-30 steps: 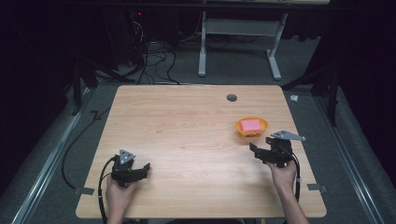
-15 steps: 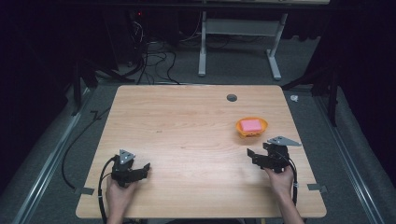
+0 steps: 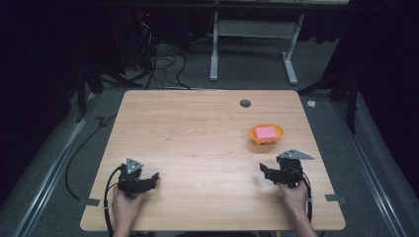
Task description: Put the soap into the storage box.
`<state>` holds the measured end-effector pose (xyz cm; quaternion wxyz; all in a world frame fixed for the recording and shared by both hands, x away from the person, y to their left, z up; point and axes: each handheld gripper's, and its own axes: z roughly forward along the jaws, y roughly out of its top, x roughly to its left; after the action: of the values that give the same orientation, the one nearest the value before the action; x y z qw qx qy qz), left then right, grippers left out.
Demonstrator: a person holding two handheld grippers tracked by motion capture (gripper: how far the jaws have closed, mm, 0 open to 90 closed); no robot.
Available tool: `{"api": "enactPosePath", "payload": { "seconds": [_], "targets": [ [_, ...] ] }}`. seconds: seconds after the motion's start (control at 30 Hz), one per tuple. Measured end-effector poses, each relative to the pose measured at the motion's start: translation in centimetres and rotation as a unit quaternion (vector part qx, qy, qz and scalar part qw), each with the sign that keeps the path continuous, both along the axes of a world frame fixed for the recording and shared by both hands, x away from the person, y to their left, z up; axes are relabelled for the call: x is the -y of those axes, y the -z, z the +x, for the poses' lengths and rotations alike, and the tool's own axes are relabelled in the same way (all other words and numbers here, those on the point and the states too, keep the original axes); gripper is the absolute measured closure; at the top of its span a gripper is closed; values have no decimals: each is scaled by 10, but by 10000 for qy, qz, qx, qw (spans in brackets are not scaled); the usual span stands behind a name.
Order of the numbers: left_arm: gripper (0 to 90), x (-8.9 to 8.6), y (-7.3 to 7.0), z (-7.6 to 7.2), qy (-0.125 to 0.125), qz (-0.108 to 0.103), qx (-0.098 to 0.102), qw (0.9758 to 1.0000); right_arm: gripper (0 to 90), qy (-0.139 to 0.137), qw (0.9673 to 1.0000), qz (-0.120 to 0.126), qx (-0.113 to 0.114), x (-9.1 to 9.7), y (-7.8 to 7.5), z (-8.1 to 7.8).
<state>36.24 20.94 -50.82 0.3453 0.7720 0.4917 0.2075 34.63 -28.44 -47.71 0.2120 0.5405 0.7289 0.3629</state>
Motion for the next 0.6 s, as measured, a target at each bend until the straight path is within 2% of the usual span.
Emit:
{"api": "enactPosePath", "payload": {
  "seconds": [0.3, 0.33, 0.43, 0.47, 0.6],
  "targets": [
    [214, 0, 0, 0, 2, 2, -1, 10000, 236, -62, 9995, -285, -74, -5, 12, -2],
    [214, 0, 0, 0, 2, 2, 0, 10000, 235, -71, 9991, -401, -82, -7, 16, -1],
    [214, 0, 0, 0, 2, 1, -1, 10000, 229, -77, 9987, -480, -142, -9, 19, -1],
    [214, 0, 0, 0, 3, 2, 0, 10000, 210, -120, 9978, -626, -190, -10, 24, -1],
    [214, 0, 0, 0, 3, 2, 1, 10000, 212, -169, 9980, -578, -173, -11, 25, -2]
  ]
}}
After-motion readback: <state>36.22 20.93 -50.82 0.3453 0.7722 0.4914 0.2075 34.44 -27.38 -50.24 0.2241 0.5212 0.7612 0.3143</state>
